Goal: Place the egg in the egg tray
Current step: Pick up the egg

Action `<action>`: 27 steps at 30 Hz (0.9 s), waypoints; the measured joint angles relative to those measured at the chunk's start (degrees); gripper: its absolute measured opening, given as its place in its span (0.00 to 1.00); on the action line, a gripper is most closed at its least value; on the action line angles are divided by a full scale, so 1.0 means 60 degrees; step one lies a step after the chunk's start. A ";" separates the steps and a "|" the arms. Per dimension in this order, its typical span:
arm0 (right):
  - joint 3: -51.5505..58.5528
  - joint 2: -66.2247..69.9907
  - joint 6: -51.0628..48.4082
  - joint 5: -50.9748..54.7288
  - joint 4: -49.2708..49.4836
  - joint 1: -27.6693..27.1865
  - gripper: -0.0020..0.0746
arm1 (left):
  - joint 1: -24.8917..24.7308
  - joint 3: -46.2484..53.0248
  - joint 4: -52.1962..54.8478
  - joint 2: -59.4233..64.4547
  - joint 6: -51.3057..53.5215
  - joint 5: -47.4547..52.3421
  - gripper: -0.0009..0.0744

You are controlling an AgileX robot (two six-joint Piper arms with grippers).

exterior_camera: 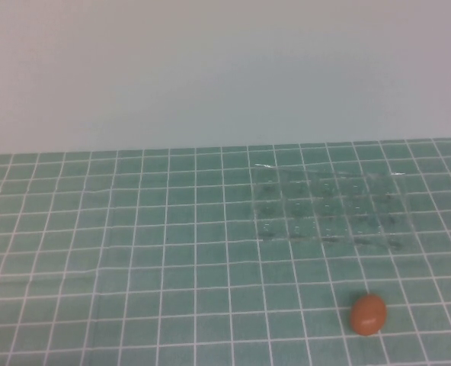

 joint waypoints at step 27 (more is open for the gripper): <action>-0.5610 0.6310 0.4379 0.8268 -0.2919 0.4223 0.03 | -0.0332 0.0000 0.0000 0.0000 0.0000 0.0000 0.01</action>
